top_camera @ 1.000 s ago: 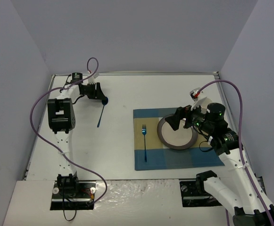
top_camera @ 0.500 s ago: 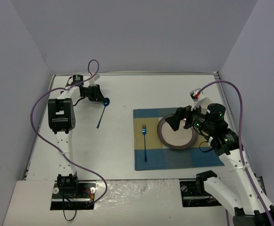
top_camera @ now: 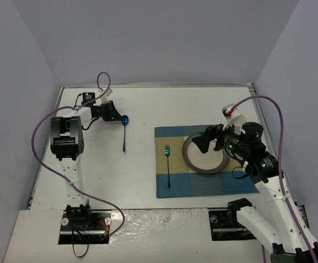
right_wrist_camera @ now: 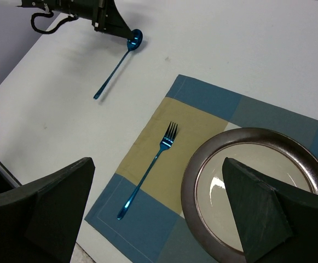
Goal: Set the dinner table for one person
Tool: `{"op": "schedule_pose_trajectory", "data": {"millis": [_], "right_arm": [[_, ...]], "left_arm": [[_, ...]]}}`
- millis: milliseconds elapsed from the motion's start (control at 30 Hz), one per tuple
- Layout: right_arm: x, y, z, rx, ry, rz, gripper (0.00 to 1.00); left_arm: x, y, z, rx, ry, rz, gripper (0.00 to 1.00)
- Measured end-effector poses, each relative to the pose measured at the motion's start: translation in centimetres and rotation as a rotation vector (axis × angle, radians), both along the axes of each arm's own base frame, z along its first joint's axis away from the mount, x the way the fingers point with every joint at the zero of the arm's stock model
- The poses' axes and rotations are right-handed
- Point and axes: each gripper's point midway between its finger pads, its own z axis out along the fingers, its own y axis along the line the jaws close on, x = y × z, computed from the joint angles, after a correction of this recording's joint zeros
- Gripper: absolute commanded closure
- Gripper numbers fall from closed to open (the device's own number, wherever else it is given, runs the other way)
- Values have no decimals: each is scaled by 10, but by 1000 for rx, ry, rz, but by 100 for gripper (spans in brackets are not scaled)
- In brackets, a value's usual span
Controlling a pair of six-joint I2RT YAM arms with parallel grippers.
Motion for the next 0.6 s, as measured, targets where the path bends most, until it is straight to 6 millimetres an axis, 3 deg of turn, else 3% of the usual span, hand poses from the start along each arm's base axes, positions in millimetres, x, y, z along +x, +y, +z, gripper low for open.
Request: {"op": "schedule_pose_trajectory", "data": {"millis": [167, 333, 467, 600], "right_arm": [[1, 0, -1, 11, 17, -14, 0], [11, 3, -15, 19, 89, -42, 1], [21, 12, -39, -2, 184, -60, 5], [28, 35, -58, -61, 246, -38, 9]], "left_arm": [[-4, -1, 31, -39, -42, 117, 100], [-26, -10, 94, -70, -148, 241, 100], [-49, -45, 152, -71, -275, 270, 100], [-80, -91, 191, -65, -364, 256, 100]]}}
